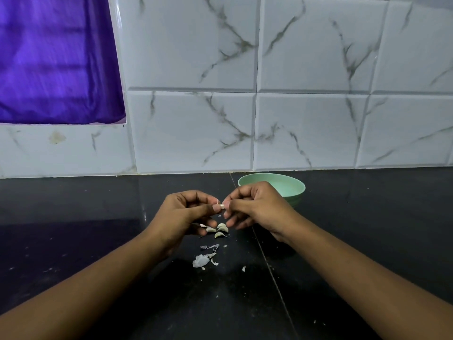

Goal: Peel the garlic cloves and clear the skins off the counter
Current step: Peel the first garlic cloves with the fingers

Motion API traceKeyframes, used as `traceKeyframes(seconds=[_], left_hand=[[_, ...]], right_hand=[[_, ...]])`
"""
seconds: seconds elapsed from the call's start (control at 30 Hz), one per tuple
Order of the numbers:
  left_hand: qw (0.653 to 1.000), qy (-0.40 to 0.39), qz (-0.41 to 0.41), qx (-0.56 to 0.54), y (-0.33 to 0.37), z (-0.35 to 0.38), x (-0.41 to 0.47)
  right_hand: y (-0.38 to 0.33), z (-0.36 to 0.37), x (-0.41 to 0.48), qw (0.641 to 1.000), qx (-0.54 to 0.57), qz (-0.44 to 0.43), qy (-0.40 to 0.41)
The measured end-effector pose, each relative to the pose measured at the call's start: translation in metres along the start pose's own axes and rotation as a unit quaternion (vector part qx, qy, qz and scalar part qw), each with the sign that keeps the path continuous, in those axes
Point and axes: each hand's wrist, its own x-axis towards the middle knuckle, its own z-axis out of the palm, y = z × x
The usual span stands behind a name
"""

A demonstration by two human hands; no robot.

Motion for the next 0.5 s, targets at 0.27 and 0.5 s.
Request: traceKeyframes(seconds=[0.27, 0.5], left_hand=[[0.959, 0.024, 0.176, 0.222, -0.0022, -0.0040, -0.0008], [0.969, 0.020, 0.146, 0.197, -0.0024, -0.0038, 0.0002]], right_hand=[[0.0003, 0.0030, -0.0004, 0.998, 0.040, 0.053, 0.011], [-0.0006, 0.0029, -0.0007, 0.992, 0.095, 0.085, 0.002]])
